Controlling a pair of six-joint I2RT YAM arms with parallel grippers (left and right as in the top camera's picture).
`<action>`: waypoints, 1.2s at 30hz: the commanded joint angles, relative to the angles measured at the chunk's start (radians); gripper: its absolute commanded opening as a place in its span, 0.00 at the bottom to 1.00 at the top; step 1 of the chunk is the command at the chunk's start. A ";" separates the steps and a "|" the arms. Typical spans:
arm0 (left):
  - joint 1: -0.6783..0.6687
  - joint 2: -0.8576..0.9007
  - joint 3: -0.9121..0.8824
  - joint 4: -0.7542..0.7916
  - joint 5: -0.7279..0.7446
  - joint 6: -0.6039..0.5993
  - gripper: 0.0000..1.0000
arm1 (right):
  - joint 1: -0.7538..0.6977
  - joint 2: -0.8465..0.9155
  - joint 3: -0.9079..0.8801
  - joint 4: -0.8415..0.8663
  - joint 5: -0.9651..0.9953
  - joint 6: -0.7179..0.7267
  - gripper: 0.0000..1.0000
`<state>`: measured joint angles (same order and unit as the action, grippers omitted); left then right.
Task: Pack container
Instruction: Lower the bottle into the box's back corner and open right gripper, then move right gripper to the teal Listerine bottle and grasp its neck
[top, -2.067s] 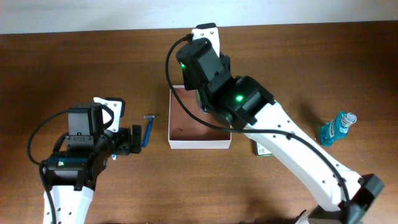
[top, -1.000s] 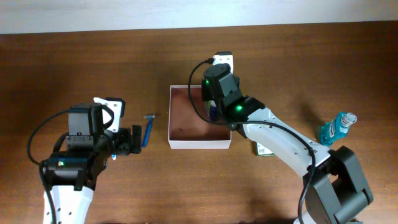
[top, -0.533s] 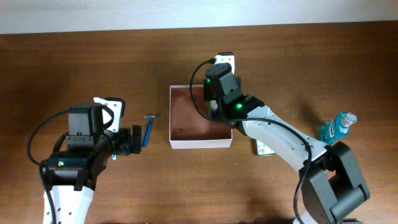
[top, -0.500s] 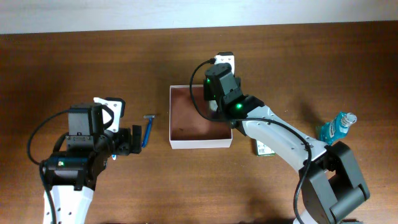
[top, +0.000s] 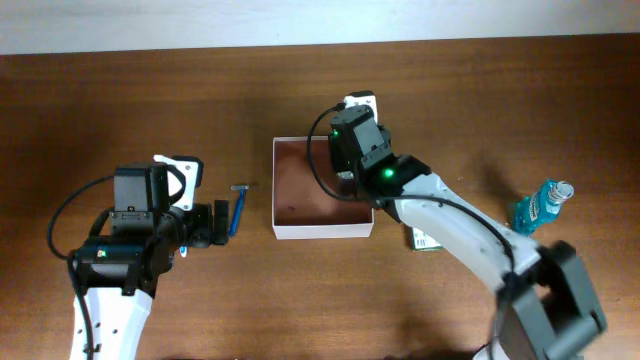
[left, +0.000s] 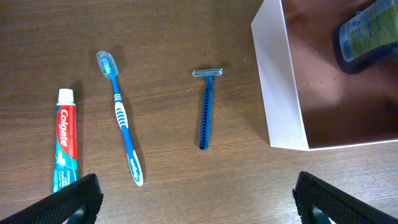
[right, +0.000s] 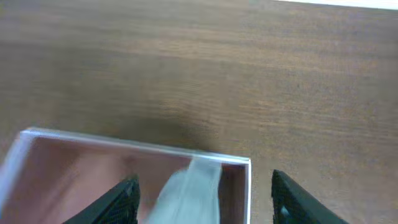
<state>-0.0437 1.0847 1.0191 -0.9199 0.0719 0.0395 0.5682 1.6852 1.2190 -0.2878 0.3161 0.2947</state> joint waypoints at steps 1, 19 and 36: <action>-0.002 0.003 0.015 0.003 0.014 -0.010 0.99 | 0.042 -0.163 0.012 -0.106 -0.018 -0.020 0.65; -0.002 0.003 0.015 0.002 0.014 -0.010 0.99 | -0.803 -0.558 0.099 -0.811 -0.318 -0.025 1.00; -0.002 0.003 0.015 -0.002 0.014 -0.010 0.99 | -0.974 0.117 0.698 -1.287 -0.320 -0.160 0.99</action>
<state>-0.0437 1.0882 1.0195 -0.9222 0.0719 0.0395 -0.3878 1.7061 1.8946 -1.5547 0.0051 0.1715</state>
